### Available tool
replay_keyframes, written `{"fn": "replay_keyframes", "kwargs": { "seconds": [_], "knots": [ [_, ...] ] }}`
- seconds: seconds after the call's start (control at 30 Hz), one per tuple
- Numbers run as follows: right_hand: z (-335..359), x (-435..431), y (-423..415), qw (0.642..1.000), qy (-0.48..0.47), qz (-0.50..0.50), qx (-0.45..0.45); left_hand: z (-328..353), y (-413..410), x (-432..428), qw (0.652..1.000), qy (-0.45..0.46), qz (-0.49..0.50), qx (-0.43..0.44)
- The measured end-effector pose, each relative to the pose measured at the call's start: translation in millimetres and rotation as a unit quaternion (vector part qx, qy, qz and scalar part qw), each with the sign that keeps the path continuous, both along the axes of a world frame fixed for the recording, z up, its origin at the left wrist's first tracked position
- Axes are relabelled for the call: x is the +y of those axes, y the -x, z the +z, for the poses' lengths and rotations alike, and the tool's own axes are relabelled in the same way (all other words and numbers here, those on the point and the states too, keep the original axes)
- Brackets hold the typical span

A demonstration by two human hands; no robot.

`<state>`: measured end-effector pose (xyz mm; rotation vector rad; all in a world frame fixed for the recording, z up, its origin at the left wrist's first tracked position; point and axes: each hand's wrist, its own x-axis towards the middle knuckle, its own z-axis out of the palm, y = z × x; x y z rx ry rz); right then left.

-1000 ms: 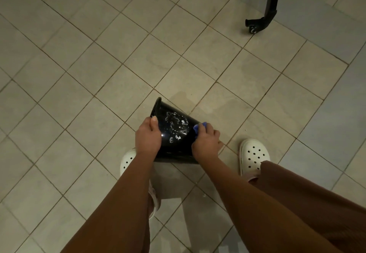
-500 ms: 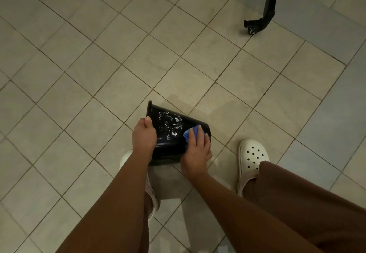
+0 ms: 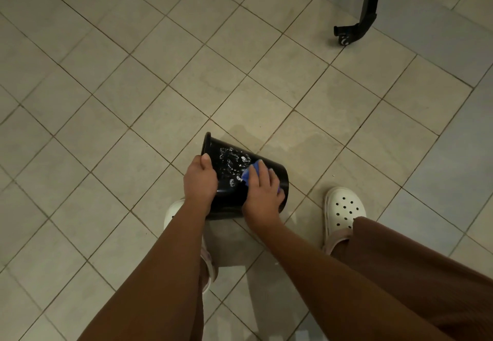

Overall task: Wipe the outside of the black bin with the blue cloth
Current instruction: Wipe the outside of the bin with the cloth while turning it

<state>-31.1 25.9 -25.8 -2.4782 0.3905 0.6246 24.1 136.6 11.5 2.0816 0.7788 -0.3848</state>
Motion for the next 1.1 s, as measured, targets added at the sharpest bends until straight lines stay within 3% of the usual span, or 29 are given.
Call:
{"fn": "replay_keyframes", "kwargs": {
  "seconds": [0.07,0.23,0.47,0.57,0.73,0.87,0.97,1.1],
  "knots": [
    [-4.2,-17.2,-16.2,0.999,-0.012,0.037,0.001,2.3,0.8,-1.1,1.000,-0.003,-0.010,-0.008],
    [-16.0,-43.7,3.5,0.999,-0.010,-0.036,-0.015,4.2,-1.8,-3.5,0.999,0.003,-0.029,-0.015],
    [-24.8,-34.8,39.8,0.976,-0.039,0.127,-0.174,4.4,-6.2,-4.3,0.999,-0.007,-0.051,-0.002],
    [-15.7,-29.5,16.2,0.976,-0.054,0.146,-0.150,5.4,-5.0,-7.6,0.998,-0.011,-0.060,-0.010],
    [-18.3,-41.7,15.5,0.993,-0.051,0.063,-0.085,3.2,-3.9,-2.4,0.998,-0.019,-0.054,-0.009],
    [-19.5,-25.6,37.0,0.975,-0.060,0.127,-0.171,3.0,-5.0,-3.1,0.999,-0.019,-0.042,0.007],
    [-10.8,-12.3,23.8,0.969,-0.066,0.152,-0.183,4.7,-3.2,-5.7,0.998,-0.023,-0.057,-0.004],
    [-5.1,-21.2,2.3,0.988,-0.059,0.102,-0.096,3.9,0.0,-4.9,0.998,-0.030,-0.052,-0.006]
  ]
}}
